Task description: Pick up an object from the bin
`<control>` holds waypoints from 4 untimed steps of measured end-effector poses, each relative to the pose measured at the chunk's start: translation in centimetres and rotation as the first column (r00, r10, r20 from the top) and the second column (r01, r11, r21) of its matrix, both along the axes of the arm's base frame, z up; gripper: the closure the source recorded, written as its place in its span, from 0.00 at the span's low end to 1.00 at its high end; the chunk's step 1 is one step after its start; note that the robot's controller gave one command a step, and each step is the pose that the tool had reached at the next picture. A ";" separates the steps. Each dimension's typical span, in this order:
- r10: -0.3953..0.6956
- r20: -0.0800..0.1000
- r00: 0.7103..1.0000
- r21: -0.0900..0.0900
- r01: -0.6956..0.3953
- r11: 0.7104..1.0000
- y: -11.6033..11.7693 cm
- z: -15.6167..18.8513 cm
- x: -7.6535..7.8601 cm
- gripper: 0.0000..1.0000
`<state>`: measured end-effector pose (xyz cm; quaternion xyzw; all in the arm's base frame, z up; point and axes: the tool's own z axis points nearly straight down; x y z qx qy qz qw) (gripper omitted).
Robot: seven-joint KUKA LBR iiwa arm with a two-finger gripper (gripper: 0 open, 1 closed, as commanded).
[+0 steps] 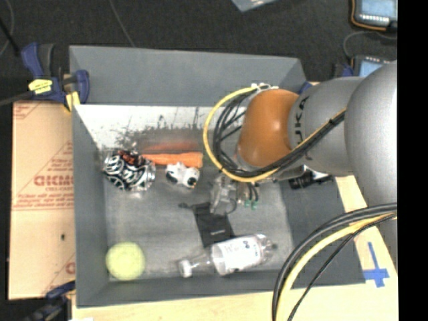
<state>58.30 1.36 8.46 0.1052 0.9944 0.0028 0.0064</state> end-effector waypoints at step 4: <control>-0.105 -0.004 0.994 -0.001 0.105 0.994 1.4 16.5 -1.0 1.00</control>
Offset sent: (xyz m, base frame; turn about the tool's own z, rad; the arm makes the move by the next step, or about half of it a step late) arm -0.0129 0.0268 0.1045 0.0487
